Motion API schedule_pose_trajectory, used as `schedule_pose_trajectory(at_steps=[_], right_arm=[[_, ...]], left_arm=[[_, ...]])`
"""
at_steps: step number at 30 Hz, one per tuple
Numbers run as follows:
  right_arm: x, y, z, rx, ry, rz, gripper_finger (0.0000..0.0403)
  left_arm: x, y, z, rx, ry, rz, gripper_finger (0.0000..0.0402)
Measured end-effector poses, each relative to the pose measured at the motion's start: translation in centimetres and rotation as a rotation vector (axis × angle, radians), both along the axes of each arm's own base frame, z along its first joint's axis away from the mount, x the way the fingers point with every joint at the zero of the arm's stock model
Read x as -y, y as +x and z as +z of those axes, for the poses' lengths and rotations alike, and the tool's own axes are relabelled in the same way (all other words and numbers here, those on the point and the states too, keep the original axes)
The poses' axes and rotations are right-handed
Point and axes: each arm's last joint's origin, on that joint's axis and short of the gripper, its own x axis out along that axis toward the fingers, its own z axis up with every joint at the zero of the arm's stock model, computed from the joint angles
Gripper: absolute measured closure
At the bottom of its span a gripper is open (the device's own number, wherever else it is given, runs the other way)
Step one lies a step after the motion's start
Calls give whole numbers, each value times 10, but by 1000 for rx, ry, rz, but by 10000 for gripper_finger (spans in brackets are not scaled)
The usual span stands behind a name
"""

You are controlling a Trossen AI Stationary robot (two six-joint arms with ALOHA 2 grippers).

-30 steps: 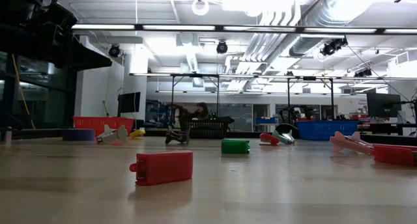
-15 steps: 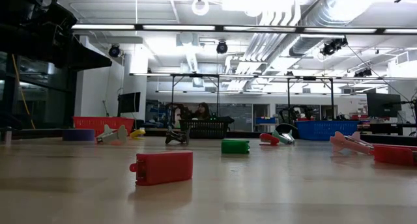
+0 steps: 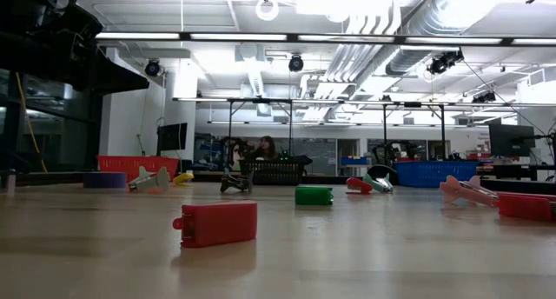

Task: Pick and place Stapler, Stapler remover, tape
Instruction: Put the pink tape into the black bin

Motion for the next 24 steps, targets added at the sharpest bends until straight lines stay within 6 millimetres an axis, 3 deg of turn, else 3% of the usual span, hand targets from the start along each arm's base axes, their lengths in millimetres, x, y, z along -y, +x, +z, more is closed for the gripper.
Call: schedule_pose_trajectory(at_steps=[6, 11, 16, 24], right_arm=[[8, 10, 4, 38, 18, -1, 372], [27, 27, 17, 153, 11, -14, 372], [57, 45, 31, 274, -10, -32, 372], [127, 79, 53, 457, -75, -70, 372]], left_arm=[[0, 0, 0, 0, 0, 0, 263], [0, 0, 0, 0, 0, 0, 263], [0, 0, 0, -1, 0, 0, 263], [0, 0, 0, 0, 0, 0, 263]])
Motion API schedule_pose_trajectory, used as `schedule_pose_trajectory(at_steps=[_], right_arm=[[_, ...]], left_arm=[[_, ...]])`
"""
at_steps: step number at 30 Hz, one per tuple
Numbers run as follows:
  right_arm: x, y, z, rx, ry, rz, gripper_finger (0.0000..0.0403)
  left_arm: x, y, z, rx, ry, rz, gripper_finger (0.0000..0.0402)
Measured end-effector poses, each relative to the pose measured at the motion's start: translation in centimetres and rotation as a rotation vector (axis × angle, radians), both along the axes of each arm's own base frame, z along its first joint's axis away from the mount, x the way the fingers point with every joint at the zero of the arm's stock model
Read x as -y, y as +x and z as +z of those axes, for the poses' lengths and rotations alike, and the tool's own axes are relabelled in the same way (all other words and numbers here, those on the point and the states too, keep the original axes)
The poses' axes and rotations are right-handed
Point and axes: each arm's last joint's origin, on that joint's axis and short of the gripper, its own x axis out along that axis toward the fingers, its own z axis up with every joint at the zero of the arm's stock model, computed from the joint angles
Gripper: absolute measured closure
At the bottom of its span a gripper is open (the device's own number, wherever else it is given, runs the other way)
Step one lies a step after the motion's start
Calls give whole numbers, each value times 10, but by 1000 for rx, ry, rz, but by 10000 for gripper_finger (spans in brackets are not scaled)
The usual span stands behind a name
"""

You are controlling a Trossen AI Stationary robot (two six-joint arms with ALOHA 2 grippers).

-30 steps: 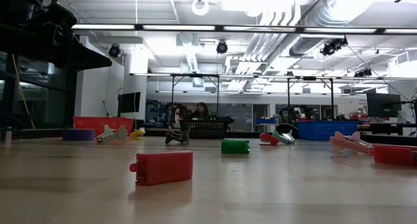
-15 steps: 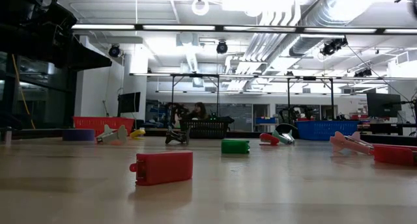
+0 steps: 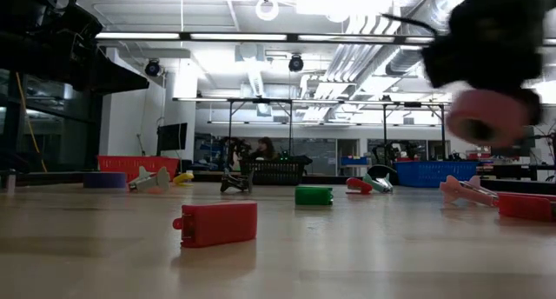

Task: Pick and place Stapler, Stapler remover, tape
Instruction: Put the pink tape into the black bin

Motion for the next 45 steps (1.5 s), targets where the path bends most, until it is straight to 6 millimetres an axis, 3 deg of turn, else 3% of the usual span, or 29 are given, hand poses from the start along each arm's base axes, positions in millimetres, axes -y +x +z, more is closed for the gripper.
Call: schedule_pose_trajectory(at_steps=[8, 18, 31, 39, 45], right_arm=[[81, 34, 38, 142, -138, -65, 372], [168, 92, 75, 106, -332, 2, 372], [275, 168, 64, -38, -420, 36, 372], [329, 182, 49, -112, -432, 17, 372], [349, 182, 39, -116, -441, 11, 372]], left_arm=[[0, 0, 0, 0, 0, 0, 263], [0, 0, 0, 0, 0, 0, 263], [0, 0, 0, 0, 0, 0, 263], [0, 0, 0, 0, 0, 0, 263], [0, 0, 0, 0, 0, 0, 263]])
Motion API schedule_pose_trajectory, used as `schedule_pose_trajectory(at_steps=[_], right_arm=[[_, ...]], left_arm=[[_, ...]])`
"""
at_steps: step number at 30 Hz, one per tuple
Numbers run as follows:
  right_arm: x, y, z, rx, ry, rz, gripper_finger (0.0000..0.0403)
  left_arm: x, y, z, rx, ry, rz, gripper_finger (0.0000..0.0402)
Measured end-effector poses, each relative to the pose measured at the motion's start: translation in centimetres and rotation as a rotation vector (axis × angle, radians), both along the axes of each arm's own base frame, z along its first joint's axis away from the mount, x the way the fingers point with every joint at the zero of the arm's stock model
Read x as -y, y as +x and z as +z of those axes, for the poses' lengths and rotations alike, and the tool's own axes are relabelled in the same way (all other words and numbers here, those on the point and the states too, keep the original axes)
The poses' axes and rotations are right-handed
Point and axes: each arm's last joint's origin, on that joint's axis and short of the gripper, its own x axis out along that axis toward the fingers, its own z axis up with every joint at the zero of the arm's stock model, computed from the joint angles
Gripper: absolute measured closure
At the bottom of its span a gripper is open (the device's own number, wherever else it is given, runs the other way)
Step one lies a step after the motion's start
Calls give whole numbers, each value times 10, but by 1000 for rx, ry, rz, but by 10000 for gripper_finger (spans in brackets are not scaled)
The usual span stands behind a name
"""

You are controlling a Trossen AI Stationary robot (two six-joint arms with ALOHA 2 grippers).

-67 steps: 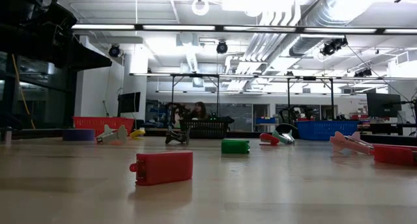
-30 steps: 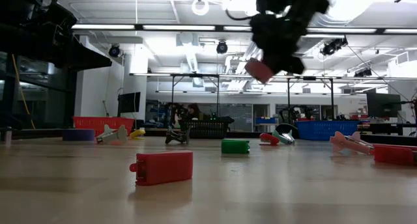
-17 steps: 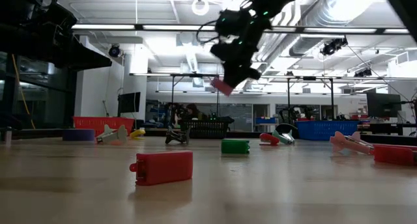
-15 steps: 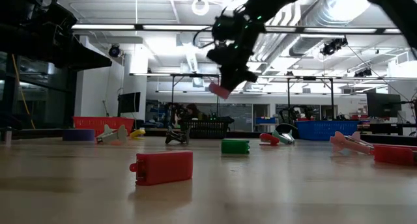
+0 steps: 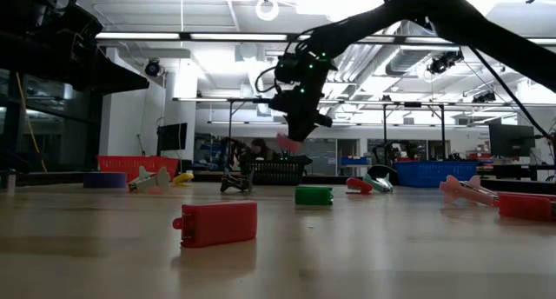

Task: Pick and place Stapler, Stapler remover, tape
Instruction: Put the pink tape into the black bin

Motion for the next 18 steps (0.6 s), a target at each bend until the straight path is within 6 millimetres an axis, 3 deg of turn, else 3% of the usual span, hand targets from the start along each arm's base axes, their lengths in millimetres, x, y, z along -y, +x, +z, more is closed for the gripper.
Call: schedule_pose_trajectory(at_steps=[18], right_arm=[[14, 0, -29, 11, 72, -155, 357]], left_arm=[[0, 0, 0, 0, 0, 0, 263]])
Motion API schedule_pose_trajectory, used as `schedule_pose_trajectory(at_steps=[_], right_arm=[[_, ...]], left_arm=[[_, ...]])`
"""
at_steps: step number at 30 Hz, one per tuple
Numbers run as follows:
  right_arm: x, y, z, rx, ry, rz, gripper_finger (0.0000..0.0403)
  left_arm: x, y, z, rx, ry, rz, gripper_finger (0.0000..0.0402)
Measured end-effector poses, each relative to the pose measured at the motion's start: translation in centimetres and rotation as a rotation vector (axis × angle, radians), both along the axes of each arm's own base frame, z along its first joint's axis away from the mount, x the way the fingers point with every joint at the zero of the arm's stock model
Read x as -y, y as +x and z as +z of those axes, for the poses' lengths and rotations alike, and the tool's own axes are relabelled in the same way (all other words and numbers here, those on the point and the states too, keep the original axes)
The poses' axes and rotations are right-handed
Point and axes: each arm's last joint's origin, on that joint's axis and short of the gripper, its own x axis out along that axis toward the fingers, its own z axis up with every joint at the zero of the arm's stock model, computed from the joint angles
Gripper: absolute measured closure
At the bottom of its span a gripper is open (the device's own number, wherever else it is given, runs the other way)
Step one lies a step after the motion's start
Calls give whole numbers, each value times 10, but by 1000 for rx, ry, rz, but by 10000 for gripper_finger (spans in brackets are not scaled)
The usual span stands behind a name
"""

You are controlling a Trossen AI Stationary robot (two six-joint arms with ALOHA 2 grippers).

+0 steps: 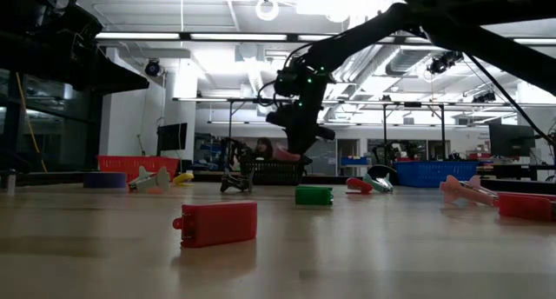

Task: Pick and place Stapler, Stapler remover, tape
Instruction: Put the pink tape into the black bin, then put the light blue staple remover into the blue bin

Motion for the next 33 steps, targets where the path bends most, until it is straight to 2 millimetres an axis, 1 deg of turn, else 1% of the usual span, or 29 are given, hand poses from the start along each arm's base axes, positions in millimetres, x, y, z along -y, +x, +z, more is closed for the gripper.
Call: schedule_pose_trajectory(at_steps=[6, 18, 27, 33], right_arm=[[1, -1, 0, 13, 15, 4, 356], [0, -2, 0, 7, 32, -5, 295], [0, -2, 0, 4, 30, -7, 262], [-1, -4, 7, -14, 27, 28, 236]], left_arm=[[0, 0, 0, 0, 0, 0, 263], [0, 0, 0, 0, 0, 0, 263], [0, 0, 0, 0, 0, 0, 263], [0, 0, 0, 0, 0, 0, 263]])
